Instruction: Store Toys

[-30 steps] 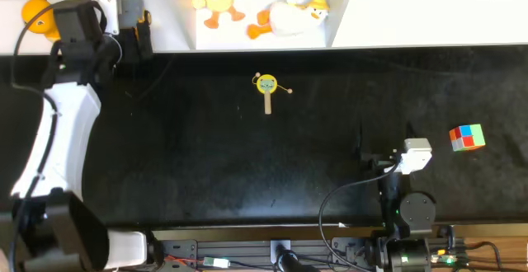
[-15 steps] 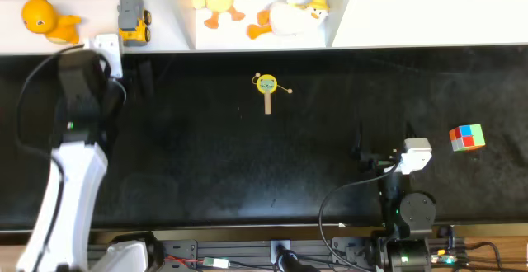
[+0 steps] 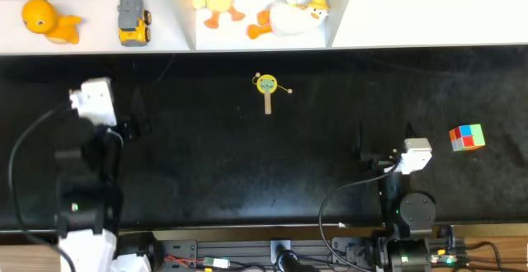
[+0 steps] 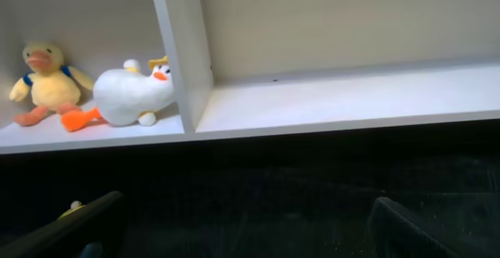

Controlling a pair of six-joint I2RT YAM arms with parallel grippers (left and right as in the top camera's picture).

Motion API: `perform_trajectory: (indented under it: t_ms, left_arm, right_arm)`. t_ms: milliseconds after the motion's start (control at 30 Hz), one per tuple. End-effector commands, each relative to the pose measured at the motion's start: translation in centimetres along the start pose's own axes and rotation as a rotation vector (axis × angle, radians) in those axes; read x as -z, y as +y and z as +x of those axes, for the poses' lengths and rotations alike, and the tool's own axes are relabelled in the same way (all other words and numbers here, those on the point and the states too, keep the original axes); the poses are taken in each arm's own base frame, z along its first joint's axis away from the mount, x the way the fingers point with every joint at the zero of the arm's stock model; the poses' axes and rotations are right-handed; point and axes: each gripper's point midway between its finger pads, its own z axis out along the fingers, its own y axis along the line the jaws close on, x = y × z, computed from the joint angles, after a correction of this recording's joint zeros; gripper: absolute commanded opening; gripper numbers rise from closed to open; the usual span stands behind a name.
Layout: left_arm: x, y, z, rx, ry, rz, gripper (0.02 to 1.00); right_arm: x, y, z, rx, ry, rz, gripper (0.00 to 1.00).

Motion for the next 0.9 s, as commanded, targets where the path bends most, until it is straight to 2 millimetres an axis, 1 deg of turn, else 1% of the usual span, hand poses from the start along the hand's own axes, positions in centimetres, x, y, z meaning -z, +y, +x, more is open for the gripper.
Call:
perform_trajectory:
  t_ms: [33, 200, 433, 667, 900]
  left_arm:
    - [1.3, -1.6, -0.2, -0.004, -0.096, 0.06, 0.998]
    - [2.0, -2.8, -0.6, 0.009, -0.264, 0.104, 0.998]
    - [2.9, -2.9, 0.1, 0.079, -0.425, 0.124, 0.998]
    - [3.4, -2.4, 0.5, 0.084, -0.435, 0.104, 0.998]
    - [4.8, -1.7, 0.9, 0.092, -0.454, 0.074, 0.998]
  right_arm:
    - [0.0, 0.2, 0.4, 0.0, 0.001, -0.01, 0.996]
    - [0.0, 0.2, 0.4, 0.0, 0.001, -0.01, 0.996]
    - [0.0, 0.2, 0.4, 0.0, 0.001, -0.01, 0.996]
    - [0.0, 0.2, 0.4, 0.0, 0.001, -0.01, 0.996]
    - [0.0, 0.2, 0.4, 0.0, 0.001, -0.01, 0.996]
